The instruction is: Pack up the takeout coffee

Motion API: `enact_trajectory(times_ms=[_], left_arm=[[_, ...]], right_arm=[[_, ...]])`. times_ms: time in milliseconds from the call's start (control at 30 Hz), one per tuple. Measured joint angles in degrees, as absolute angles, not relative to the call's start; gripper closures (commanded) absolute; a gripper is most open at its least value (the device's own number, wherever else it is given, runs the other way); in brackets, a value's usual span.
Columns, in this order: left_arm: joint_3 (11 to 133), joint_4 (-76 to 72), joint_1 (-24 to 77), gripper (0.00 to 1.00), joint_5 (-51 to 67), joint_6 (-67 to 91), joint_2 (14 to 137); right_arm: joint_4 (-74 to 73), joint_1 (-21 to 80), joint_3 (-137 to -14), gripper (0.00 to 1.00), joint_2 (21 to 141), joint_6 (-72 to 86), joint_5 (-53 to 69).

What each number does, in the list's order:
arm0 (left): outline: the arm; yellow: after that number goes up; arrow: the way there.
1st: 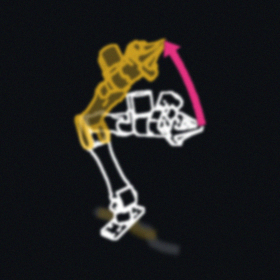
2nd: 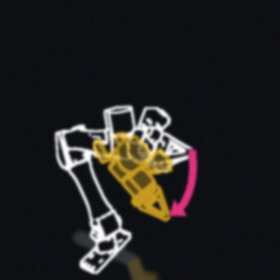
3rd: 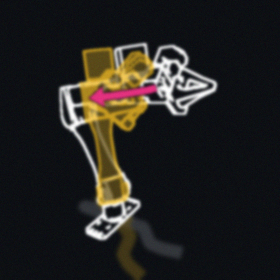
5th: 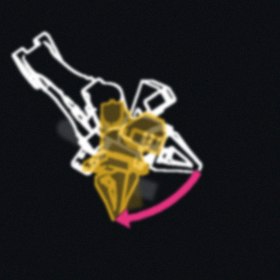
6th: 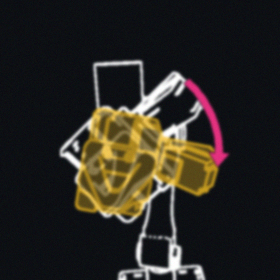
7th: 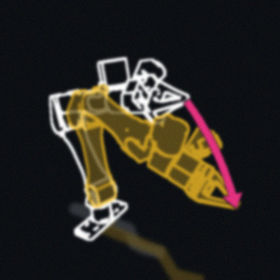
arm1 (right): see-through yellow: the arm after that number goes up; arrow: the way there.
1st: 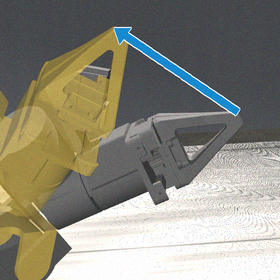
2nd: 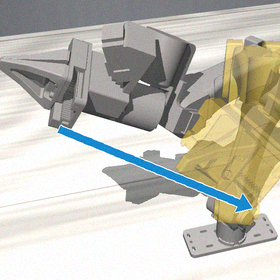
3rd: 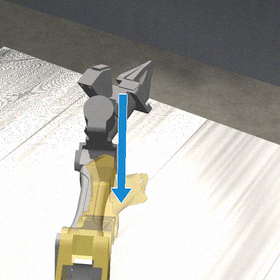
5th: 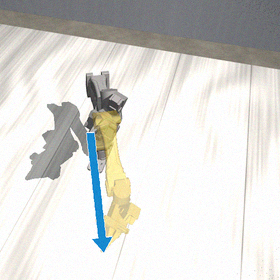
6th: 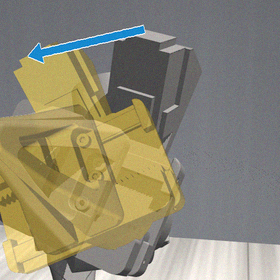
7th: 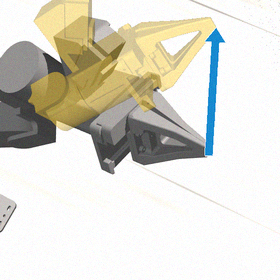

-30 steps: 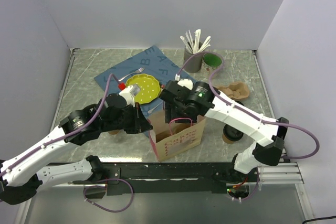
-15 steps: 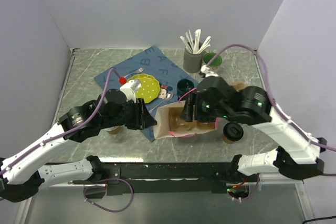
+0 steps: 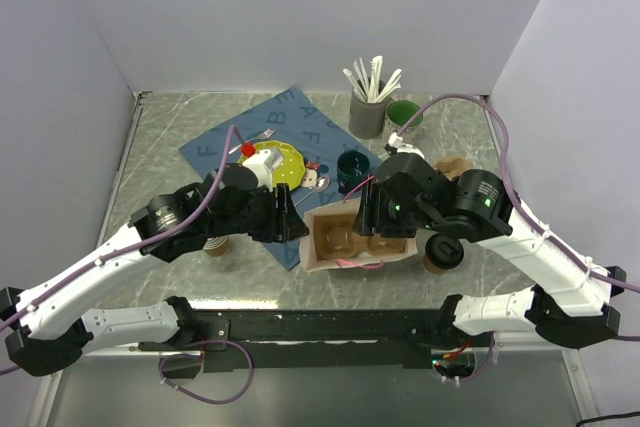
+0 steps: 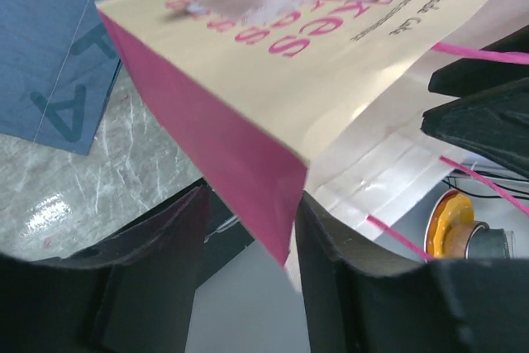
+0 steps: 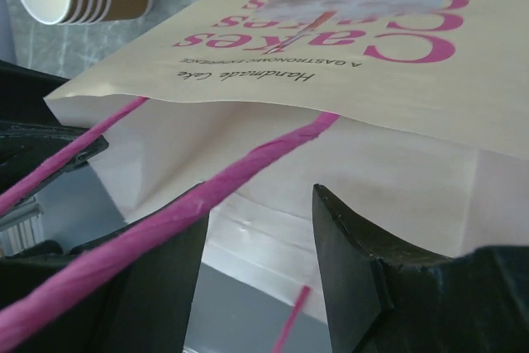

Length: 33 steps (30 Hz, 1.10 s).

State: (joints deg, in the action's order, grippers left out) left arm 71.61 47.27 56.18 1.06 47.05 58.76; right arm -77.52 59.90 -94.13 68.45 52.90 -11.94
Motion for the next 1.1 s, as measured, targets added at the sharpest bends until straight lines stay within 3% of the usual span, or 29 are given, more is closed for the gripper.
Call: enact_trajectory(times_ms=[100, 133, 233, 733, 1100], left_arm=[[71.6, 46.5, 56.2, 0.75, 1.5, 46.7, 59.3], [71.6, 46.1, 56.2, 0.87, 1.8, 46.5, 59.3], [71.2, 44.4, 56.2, 0.99, 2.9, 46.5, 59.1], [71.5, 45.6, 56.2, 0.99, 4.3, 49.5, 61.3], [72.4, 47.7, 54.4, 0.99, 3.1, 50.6, 61.3]], right_arm=[[-76.9, 59.3, -92.2, 0.4, 67.9, 52.9, -11.2], [-76.7, 59.2, -91.7, 0.4, 67.8, 52.9, -11.0], [-75.7, 59.2, -89.5, 0.39, 67.2, 53.1, -9.9], [-76.2, 58.6, -82.8, 0.31, 66.6, 48.8, 2.7], [-77.6, 58.0, -87.6, 0.34, 66.7, 39.5, 7.3]])
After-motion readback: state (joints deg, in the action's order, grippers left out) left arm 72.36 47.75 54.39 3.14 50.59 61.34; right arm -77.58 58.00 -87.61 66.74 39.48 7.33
